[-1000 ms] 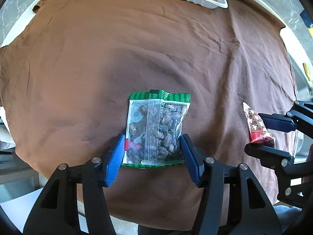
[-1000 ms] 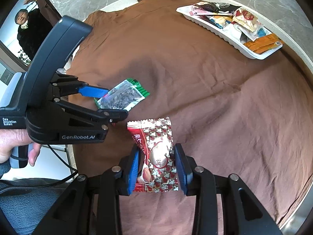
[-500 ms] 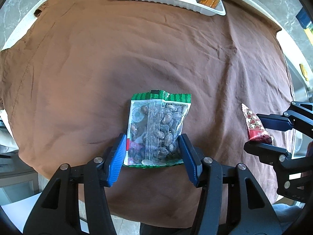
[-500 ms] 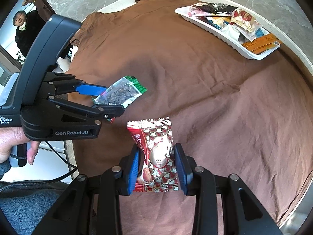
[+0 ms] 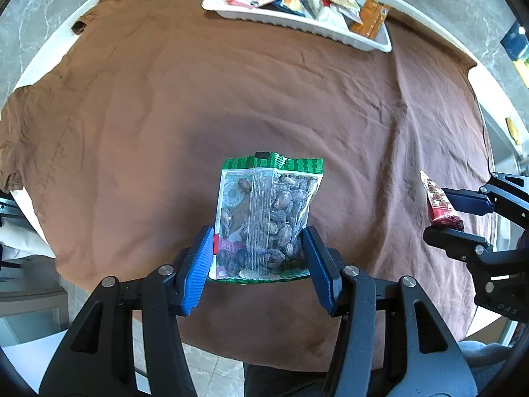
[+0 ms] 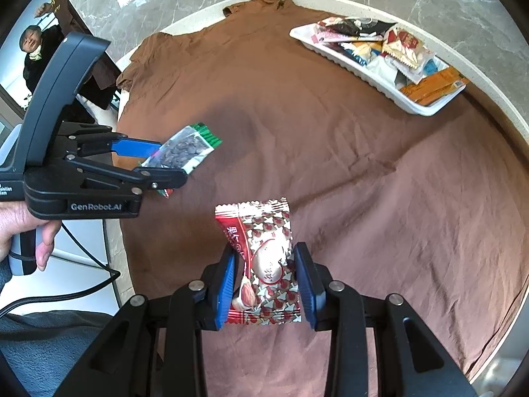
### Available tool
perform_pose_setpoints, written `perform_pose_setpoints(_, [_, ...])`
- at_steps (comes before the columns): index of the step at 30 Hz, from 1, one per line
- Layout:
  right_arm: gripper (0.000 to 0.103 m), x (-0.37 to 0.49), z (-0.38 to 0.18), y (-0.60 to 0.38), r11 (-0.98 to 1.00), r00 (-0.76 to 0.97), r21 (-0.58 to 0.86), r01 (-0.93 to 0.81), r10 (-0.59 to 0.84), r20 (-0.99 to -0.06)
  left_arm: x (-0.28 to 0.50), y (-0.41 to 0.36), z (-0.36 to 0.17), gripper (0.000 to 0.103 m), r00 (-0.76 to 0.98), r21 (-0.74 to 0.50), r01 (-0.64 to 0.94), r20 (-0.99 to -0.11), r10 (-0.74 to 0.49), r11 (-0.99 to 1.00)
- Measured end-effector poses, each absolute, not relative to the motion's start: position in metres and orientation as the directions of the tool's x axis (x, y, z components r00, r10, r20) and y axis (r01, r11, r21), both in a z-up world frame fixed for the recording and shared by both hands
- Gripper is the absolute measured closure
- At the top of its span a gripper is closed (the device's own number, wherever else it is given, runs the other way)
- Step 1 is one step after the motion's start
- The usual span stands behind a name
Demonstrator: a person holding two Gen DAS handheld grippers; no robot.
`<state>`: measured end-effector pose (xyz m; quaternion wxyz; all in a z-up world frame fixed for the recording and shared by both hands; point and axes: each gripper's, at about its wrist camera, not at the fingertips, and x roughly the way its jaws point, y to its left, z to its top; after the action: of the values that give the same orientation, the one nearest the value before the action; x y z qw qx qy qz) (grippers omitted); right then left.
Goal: Organize snacks
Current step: 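Carry the nut bag with the left tool while the right tool carries the patterned candy into the tray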
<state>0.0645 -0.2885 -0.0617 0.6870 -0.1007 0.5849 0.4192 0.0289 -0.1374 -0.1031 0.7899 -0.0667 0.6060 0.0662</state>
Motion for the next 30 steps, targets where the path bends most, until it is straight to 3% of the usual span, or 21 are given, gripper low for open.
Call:
perform_pose_setpoints(12, [0.066,0.087,-0.053,-0.266,0.696,0.034,0.319,-0.643,0.443,-0.896,0.065,-0.092,-0.075,0.051,0.326,-0.056,-0.123,-0.945,-0.013,0.991])
perform_pose_setpoints(30, [0.066,0.186,-0.044,-0.201,0.912,0.218,0.213,-0.349,0.3,-0.929,0.224,-0.008,-0.06,0.051,0.371,-0.088,0.225,-0.913,-0.169,0.97])
